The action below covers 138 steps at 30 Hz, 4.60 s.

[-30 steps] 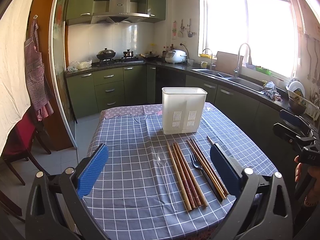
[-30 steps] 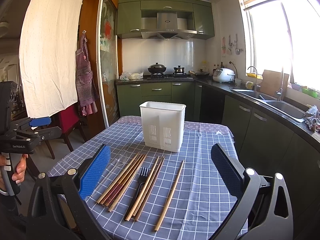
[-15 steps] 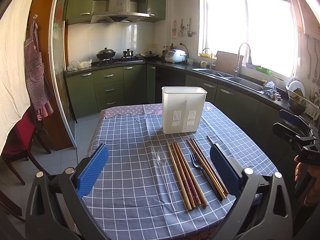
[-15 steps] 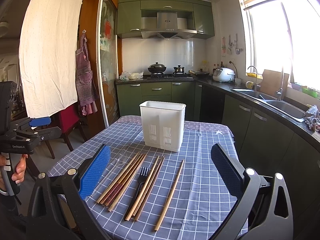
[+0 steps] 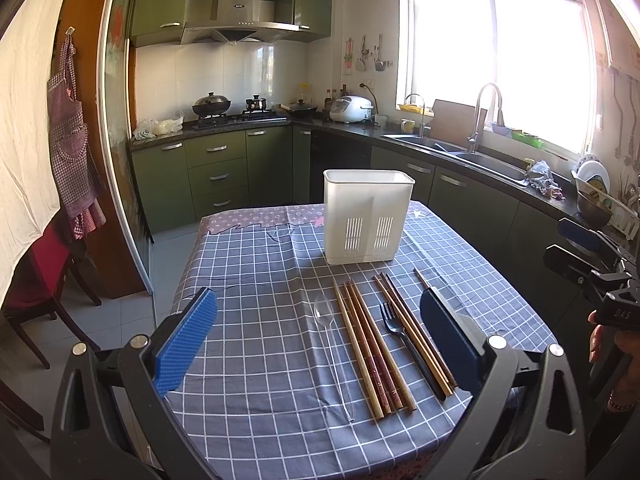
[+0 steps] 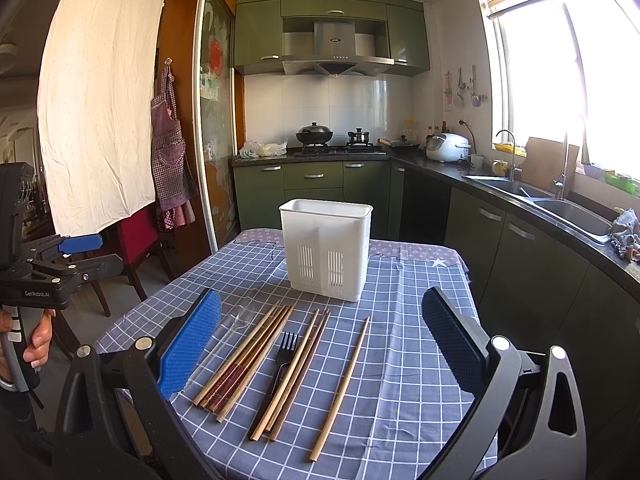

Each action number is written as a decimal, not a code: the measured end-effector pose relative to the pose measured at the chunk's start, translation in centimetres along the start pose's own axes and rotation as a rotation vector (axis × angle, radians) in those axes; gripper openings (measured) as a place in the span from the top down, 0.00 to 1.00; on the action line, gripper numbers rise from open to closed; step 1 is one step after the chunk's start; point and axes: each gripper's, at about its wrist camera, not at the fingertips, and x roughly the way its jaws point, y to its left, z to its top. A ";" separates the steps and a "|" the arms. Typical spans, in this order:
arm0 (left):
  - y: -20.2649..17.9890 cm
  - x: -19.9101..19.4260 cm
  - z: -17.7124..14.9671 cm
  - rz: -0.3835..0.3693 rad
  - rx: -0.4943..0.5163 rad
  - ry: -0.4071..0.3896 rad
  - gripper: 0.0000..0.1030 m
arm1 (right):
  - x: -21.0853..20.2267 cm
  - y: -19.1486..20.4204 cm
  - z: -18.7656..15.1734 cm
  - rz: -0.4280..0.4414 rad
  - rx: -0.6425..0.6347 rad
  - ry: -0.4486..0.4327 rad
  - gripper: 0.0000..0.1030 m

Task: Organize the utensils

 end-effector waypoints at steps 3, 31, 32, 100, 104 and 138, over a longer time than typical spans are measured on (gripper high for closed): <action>-0.1 0.0 -0.1 -0.001 0.003 0.001 0.06 | 0.0 -0.1 -0.1 0.000 0.002 0.003 0.04; 0.0 0.4 -0.2 -0.002 0.004 0.012 0.06 | 0.6 0.2 0.4 0.001 -0.001 0.028 0.04; 0.0 0.4 -0.2 -0.002 0.004 0.012 0.06 | 0.7 0.2 0.4 0.002 0.001 0.030 0.04; -1.0 25.4 -2.3 -0.022 -0.044 0.824 0.92 | 18.0 -3.3 0.2 0.085 0.014 0.717 0.51; 0.0 23.9 -1.4 -0.018 -0.056 0.768 0.92 | 19.2 -1.3 -0.4 0.147 0.002 0.799 0.64; 0.2 17.5 2.1 -0.060 0.006 0.533 0.92 | 25.6 6.2 -6.5 0.137 -0.003 1.046 0.90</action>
